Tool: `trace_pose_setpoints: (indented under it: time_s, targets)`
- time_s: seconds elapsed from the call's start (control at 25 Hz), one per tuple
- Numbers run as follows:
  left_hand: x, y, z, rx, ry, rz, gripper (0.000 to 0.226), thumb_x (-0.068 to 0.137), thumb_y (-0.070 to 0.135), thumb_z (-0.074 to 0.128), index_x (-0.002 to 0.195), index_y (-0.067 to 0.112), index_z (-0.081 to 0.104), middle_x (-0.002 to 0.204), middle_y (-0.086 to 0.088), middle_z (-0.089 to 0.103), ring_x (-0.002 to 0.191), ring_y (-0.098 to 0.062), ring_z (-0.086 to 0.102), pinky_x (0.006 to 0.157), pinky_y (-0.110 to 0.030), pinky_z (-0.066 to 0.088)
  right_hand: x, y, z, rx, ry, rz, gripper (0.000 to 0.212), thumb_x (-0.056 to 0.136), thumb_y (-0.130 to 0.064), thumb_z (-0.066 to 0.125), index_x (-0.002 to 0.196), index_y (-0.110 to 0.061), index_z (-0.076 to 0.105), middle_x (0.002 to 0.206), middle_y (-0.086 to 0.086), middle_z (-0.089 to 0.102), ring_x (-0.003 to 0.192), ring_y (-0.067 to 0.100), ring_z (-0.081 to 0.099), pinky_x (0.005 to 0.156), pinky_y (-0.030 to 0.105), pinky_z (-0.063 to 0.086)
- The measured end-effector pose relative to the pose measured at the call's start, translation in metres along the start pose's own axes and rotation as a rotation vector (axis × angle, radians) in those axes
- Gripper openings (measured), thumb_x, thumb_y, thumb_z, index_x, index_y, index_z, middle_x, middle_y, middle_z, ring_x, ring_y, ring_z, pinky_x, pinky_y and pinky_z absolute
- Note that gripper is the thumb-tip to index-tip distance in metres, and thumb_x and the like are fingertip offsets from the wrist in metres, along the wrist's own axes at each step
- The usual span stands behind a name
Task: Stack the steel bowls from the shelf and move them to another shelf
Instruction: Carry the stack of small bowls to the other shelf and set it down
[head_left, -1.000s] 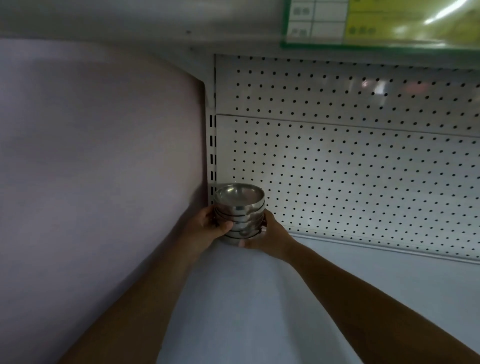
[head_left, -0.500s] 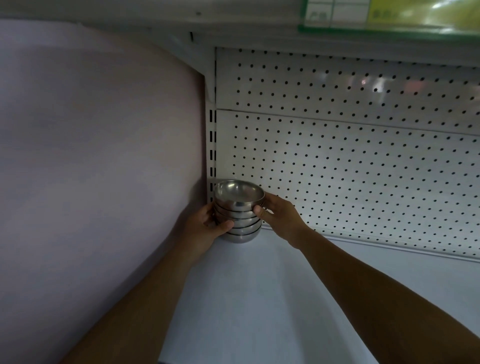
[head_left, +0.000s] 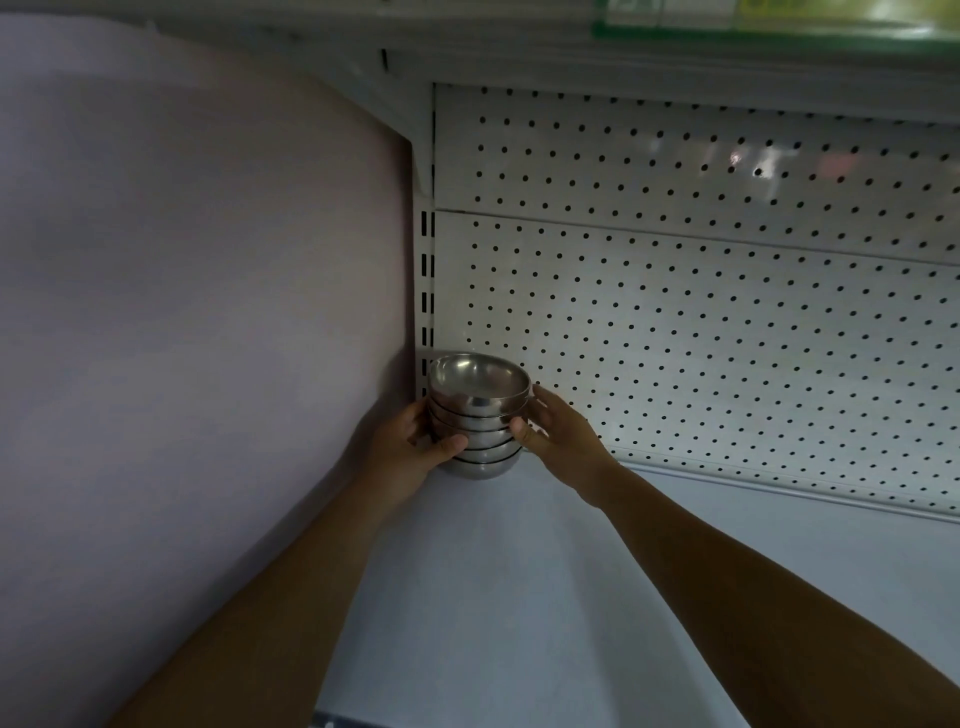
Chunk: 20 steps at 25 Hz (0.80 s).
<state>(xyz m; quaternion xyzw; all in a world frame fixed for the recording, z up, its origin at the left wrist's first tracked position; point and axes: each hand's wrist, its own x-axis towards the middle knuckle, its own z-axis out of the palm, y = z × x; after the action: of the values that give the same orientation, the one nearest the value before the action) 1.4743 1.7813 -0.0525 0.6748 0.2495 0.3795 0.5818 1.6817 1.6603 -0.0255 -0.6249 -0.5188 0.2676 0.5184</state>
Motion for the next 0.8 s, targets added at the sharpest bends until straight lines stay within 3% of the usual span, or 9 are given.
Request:
trace_pose_setpoints:
  time_s: [0.08, 0.16, 0.32, 0.4, 0.52, 0.6, 0.8]
  targets:
    - [0.001, 0.0, -0.001, 0.016, 0.011, 0.0, 0.057, 0.075, 0.021, 0.089, 0.126, 0.025, 0.065, 0.123, 0.007, 0.074, 0.12, -0.009, 0.067, 0.101, -0.027, 0.051, -0.004, 0.006, 0.002, -0.11, -0.014, -0.021, 0.034, 0.098, -0.026, 0.073, 0.13, -0.03, 0.064, 0.124, -0.015, 0.074, 0.119, -0.008, 0.063, 0.105, 0.029, 0.049]
    - [0.001, -0.001, 0.001, 0.032, 0.022, 0.004, 0.052, 0.079, 0.014, 0.086, 0.125, 0.023, 0.066, 0.121, 0.007, 0.075, 0.117, -0.009, 0.068, 0.098, -0.025, 0.052, -0.004, 0.01, 0.004, -0.126, -0.01, -0.03, 0.032, 0.098, -0.022, 0.073, 0.129, -0.027, 0.067, 0.12, -0.012, 0.076, 0.118, 0.001, 0.067, 0.106, 0.034, 0.052]
    - [-0.003, 0.001, 0.007, 0.044, 0.056, 0.009, 0.048, 0.081, 0.008, 0.083, 0.123, 0.022, 0.065, 0.108, 0.017, 0.076, 0.107, 0.002, 0.069, 0.086, -0.013, 0.052, -0.006, 0.014, 0.009, 0.033, 0.018, -0.009, 0.038, 0.097, -0.013, 0.074, 0.133, -0.023, 0.067, 0.125, -0.004, 0.076, 0.125, 0.014, 0.067, 0.114, 0.043, 0.049]
    - [-0.004, 0.0, 0.008, 0.041, 0.07, 0.01, 0.048, 0.082, 0.007, 0.082, 0.125, 0.019, 0.066, 0.112, 0.014, 0.075, 0.107, 0.003, 0.069, 0.086, -0.011, 0.052, -0.006, 0.019, 0.011, 0.071, 0.009, -0.024, 0.039, 0.097, -0.015, 0.073, 0.135, -0.022, 0.066, 0.127, 0.0, 0.075, 0.127, 0.02, 0.066, 0.114, 0.045, 0.049]
    - [-0.005, 0.0, 0.007, 0.033, 0.076, 0.02, 0.053, 0.082, 0.009, 0.083, 0.131, 0.013, 0.064, 0.12, 0.005, 0.074, 0.113, -0.004, 0.069, 0.089, -0.014, 0.052, -0.005, 0.021, 0.012, 0.13, 0.018, -0.007, 0.039, 0.097, -0.011, 0.072, 0.133, -0.022, 0.067, 0.125, 0.001, 0.076, 0.125, 0.019, 0.068, 0.111, 0.038, 0.052]
    - [-0.005, 0.001, 0.009, 0.021, 0.082, 0.016, 0.052, 0.082, 0.007, 0.083, 0.13, 0.013, 0.065, 0.119, 0.005, 0.075, 0.111, -0.003, 0.069, 0.087, -0.013, 0.053, -0.007, 0.021, 0.013, 0.196, 0.038, 0.017, 0.039, 0.096, -0.004, 0.072, 0.131, -0.022, 0.068, 0.123, 0.0, 0.077, 0.123, 0.015, 0.069, 0.107, 0.03, 0.053]
    - [-0.009, -0.001, 0.011, -0.017, 0.101, 0.022, 0.054, 0.08, 0.011, 0.084, 0.131, 0.016, 0.066, 0.119, 0.006, 0.075, 0.111, -0.002, 0.069, 0.084, -0.013, 0.054, -0.008, 0.025, 0.016, 0.283, 0.063, 0.04, 0.047, 0.095, -0.002, 0.071, 0.141, -0.011, 0.063, 0.126, 0.001, 0.076, 0.123, 0.012, 0.069, 0.103, 0.024, 0.054]
